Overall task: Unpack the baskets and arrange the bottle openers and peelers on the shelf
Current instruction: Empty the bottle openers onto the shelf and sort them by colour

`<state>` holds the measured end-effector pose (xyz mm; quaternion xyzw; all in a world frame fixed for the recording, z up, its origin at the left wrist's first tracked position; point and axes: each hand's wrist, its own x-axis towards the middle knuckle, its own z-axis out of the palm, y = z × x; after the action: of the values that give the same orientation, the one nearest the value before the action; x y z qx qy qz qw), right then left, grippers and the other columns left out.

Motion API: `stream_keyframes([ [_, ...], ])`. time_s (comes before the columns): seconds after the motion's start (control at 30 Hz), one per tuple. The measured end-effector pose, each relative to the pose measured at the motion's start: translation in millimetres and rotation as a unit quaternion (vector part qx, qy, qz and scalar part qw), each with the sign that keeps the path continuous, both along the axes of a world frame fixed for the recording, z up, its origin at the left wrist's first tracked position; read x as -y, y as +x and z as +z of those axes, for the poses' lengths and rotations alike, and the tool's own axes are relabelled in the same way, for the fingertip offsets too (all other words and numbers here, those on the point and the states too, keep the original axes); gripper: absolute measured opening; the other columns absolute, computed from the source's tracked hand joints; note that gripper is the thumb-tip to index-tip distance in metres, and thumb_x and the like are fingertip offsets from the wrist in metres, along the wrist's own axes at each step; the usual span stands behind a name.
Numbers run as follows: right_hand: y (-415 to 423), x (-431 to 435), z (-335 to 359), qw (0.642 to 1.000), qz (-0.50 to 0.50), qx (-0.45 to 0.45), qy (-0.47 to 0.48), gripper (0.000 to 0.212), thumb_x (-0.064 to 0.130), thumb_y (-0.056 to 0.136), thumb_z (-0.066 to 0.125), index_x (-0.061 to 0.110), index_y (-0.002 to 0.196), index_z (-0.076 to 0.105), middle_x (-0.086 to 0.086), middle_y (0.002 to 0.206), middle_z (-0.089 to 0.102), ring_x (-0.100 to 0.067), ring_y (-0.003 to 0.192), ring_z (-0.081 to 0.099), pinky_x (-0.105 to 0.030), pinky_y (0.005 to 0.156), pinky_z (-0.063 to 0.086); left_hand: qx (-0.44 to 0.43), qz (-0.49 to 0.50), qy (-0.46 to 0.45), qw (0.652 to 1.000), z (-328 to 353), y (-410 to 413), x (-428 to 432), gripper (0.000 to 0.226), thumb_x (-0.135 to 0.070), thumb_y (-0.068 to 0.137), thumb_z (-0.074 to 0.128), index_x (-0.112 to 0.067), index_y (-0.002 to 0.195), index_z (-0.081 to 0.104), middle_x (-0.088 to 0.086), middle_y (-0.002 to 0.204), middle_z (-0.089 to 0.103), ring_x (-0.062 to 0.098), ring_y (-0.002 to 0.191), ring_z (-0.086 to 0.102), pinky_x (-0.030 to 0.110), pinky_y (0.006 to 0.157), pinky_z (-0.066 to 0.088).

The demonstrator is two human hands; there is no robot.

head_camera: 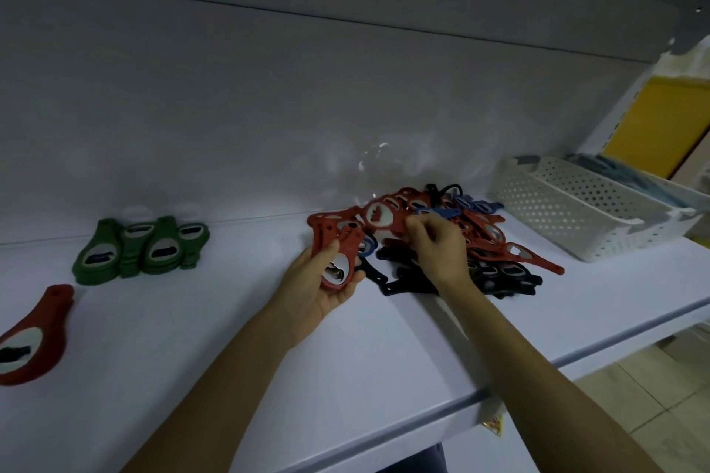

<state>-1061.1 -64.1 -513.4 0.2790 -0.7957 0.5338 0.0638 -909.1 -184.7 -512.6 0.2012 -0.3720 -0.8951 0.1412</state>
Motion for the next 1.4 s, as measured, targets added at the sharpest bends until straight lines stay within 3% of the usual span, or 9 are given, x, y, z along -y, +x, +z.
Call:
stream_keyframes([
  [0.17, 17.5, -4.2, 22.3, 0.882, 0.29, 0.322, -0.184, 0.023, 0.032, 0.081, 0.065, 0.023, 0.059, 0.067, 0.006, 0.055, 0.054, -0.008, 0.052, 0.047, -0.021, 0.059, 0.047, 0.003, 0.0, 0.068, 0.998, 1.2, -4.2, 3.9, 0.047, -0.046, 0.098, 0.037, -0.008, 0.115, 0.06, 0.016, 0.103, 0.068, 0.028, 0.086, 0.065, 0.03, 0.059, 0.059],
  [0.3, 31.7, 6.9, 17.9, 0.932, 0.239, 0.261, -0.076, 0.022, 0.019, 0.076, 0.075, 0.013, 0.06, 0.06, -0.003, 0.05, 0.055, -0.012, 0.042, 0.046, -0.023, 0.047, 0.043, -0.019, -0.049, -0.031, 0.998, -2.1, -5.4, 0.8, 0.045, -0.048, 0.092, 0.047, -0.015, 0.12, 0.061, 0.01, 0.112, 0.07, 0.026, 0.104, 0.066, 0.039, 0.079, 0.056],
  [0.37, 40.4, 15.1, 15.9, 0.952, 0.173, 0.231, -0.103, 0.023, 0.011, 0.078, 0.076, 0.011, 0.062, 0.059, -0.007, 0.054, 0.058, -0.014, 0.044, 0.05, -0.025, 0.048, 0.044, -0.037, -0.04, -0.131, 0.99, -9.4, -4.1, -0.8, 0.038, -0.021, 0.085, 0.063, -0.02, 0.123, 0.057, 0.007, 0.11, 0.07, 0.028, 0.099, 0.068, 0.035, 0.075, 0.057],
  [0.53, 57.2, 21.0, 13.2, 0.943, 0.145, 0.238, -0.181, 0.028, 0.017, 0.08, 0.074, 0.004, 0.1, 0.061, -0.008, 0.09, 0.07, -0.02, 0.082, 0.07, -0.026, 0.07, 0.058, -0.108, 0.035, -0.272, 0.956, -14.5, -1.5, -3.8, 0.049, 0.01, 0.086, 0.058, -0.025, 0.12, 0.054, -0.002, 0.11, 0.069, 0.02, 0.103, 0.067, 0.029, 0.078, 0.056],
  [0.63, 70.7, 24.7, 7.4, 0.94, 0.217, 0.206, -0.166, 0.013, 0.013, 0.084, 0.07, 0.013, 0.096, 0.065, 0.0, 0.087, 0.073, -0.013, 0.083, 0.071, -0.02, 0.07, 0.054, -0.114, 0.054, -0.357, 0.926, -12.2, -2.8, -9.0, 0.05, 0.013, 0.085, 0.057, -0.025, 0.118, 0.053, -0.005, 0.108, 0.069, 0.012, 0.104, 0.065, 0.027, 0.08, 0.055],
  [0.9, 77.6, 24.5, -5.1, 0.902, 0.218, 0.303, -0.218, 0.016, 0.017, 0.09, 0.063, 0.016, 0.106, 0.066, -0.004, 0.1, 0.074, -0.018, 0.096, 0.07, -0.026, 0.08, 0.056, -0.07, 0.004, -0.219, 0.973, -9.5, -2.2, -9.3, 0.032, -0.008, 0.097, 0.041, -0.029, 0.112, 0.061, 0.004, 0.105, 0.071, 0.02, 0.097, 0.069, 0.037, 0.068, 0.058],
  [1.1, 76.7, 24.0, -5.8, 0.9, 0.223, 0.305, -0.214, 0.029, 0.02, 0.088, 0.066, 0.011, 0.115, 0.063, -0.009, 0.108, 0.071, -0.021, 0.102, 0.068, -0.03, 0.087, 0.055, -0.091, -0.004, -0.277, 0.956, -16.4, -5.4, -6.6, 0.027, -0.017, 0.099, 0.045, -0.03, 0.121, 0.055, -0.004, 0.113, 0.069, 0.015, 0.106, 0.066, 0.03, 0.077, 0.057],
  [1.3, 78.6, 22.1, -6.6, 0.897, 0.216, 0.311, -0.229, 0.014, 0.017, 0.092, 0.06, 0.016, 0.104, 0.068, -0.003, 0.094, 0.073, -0.02, 0.093, 0.07, -0.028, 0.081, 0.056, -0.085, -0.031, -0.424, 0.901, -25.5, -6.7, -7.7, 0.054, 0.006, 0.085, 0.058, -0.029, 0.125, 0.05, -0.008, 0.114, 0.067, 0.007, 0.108, 0.063, 0.018, 0.086, 0.051],
  [1.4, 80.0, 16.1, -6.7, 0.929, 0.217, 0.228, -0.194, 0.011, 0.022, 0.088, 0.066, 0.021, 0.099, 0.069, 0.004, 0.093, 0.071, -0.013, 0.093, 0.068, -0.022, 0.081, 0.054, -0.046, -0.021, -0.559, 0.827, -28.9, -4.4, -7.6, 0.049, -0.007, 0.082, 0.067, -0.019, 0.128, 0.053, -0.016, 0.111, 0.063, 0.002, 0.107, 0.061, 0.01, 0.085, 0.047],
])
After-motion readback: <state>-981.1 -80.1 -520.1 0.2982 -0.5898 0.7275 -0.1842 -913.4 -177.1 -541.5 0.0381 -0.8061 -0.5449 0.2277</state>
